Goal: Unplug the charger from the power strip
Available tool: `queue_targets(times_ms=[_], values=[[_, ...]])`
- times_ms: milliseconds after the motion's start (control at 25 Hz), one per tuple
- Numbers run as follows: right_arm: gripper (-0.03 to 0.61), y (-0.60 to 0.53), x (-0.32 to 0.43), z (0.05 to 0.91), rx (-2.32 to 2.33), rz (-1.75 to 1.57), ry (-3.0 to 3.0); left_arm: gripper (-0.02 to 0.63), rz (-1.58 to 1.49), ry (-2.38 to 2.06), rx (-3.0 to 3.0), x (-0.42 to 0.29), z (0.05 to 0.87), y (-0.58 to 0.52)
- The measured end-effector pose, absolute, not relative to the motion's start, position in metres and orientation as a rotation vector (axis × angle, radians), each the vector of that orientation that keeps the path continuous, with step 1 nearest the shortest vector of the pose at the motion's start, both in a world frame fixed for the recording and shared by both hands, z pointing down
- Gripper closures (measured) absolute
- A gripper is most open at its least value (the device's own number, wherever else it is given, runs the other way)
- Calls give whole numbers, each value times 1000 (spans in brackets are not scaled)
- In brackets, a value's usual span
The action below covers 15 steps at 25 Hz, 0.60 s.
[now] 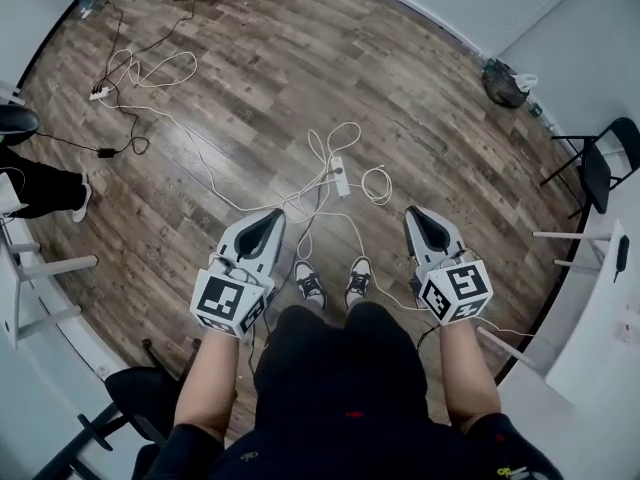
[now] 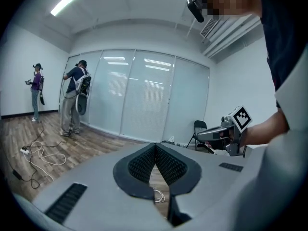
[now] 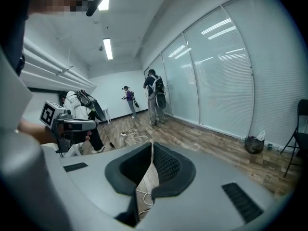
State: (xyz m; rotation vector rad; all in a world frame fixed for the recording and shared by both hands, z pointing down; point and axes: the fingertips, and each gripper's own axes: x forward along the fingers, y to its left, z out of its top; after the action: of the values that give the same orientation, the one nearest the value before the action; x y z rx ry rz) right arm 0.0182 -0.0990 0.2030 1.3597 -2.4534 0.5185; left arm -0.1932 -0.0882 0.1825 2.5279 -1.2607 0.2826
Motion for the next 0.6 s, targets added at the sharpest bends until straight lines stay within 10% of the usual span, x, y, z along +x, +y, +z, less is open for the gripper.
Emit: queue_targets(times_ms=[600], values=[[551, -186, 53, 527, 1325, 610, -2289, 594, 413, -1302, 2437, -151, 461, -176]])
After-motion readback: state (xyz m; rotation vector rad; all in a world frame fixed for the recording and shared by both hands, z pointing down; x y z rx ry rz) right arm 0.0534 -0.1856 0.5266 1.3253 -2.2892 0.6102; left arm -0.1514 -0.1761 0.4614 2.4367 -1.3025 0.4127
